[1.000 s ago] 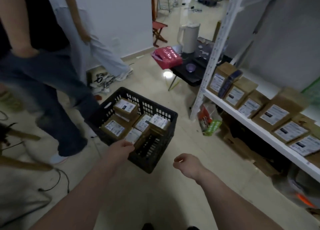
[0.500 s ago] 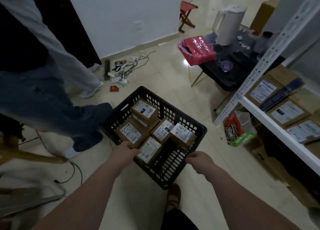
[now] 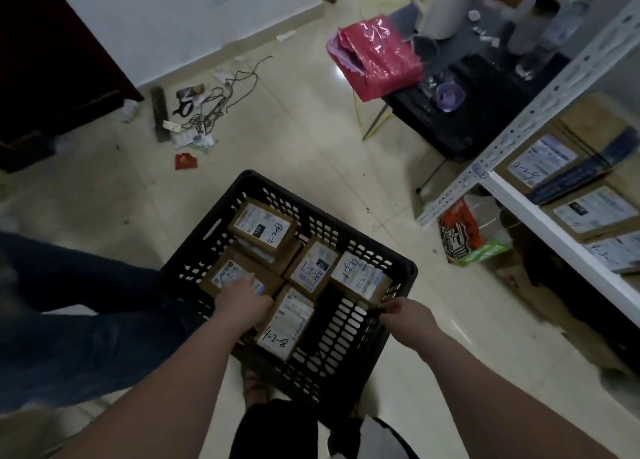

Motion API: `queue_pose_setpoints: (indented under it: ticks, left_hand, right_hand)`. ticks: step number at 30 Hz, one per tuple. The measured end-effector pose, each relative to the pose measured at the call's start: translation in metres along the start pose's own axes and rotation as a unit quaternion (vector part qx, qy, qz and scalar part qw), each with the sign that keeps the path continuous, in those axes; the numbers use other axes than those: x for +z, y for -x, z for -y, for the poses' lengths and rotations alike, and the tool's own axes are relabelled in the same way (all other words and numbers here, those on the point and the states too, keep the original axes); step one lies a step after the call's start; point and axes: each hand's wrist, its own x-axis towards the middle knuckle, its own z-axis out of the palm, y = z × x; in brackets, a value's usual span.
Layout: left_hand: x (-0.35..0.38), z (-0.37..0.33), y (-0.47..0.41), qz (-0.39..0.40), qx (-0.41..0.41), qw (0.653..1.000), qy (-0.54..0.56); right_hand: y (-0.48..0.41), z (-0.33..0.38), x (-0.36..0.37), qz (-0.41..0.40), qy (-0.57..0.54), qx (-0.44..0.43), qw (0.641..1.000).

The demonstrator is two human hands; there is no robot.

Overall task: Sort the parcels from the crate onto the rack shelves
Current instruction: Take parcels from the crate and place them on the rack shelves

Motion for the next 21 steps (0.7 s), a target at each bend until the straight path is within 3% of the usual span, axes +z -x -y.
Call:
queue_pose_setpoints:
  ticks: [4,11,16,21]
  left_hand:
    - [-0.008,-0.011,-0.044,0.013,0.010,0.997,-0.072]
    - [-0.028,-0.023,-0.122,0.044,0.100,0.977,-0.181]
    - [-0.045,-0.022,-0.181,0.037,0.150,0.959,-0.237]
    - [-0.045,-0.012,-0.227,0.006,0.210,0.907,-0.366]
  right_hand:
    - [-0.016,0.011,0.012,-0.015,-0.010,0.025,1.000]
    - [-0.033,0.044,0.039,-0.024,-0.024,0.096,0.995]
    - [-0.062,0.090,0.060,-0.030,-0.016,0.082,0.996]
    - [-0.088,0.125,0.086,-0.025,-0.002,0.045,0.999]
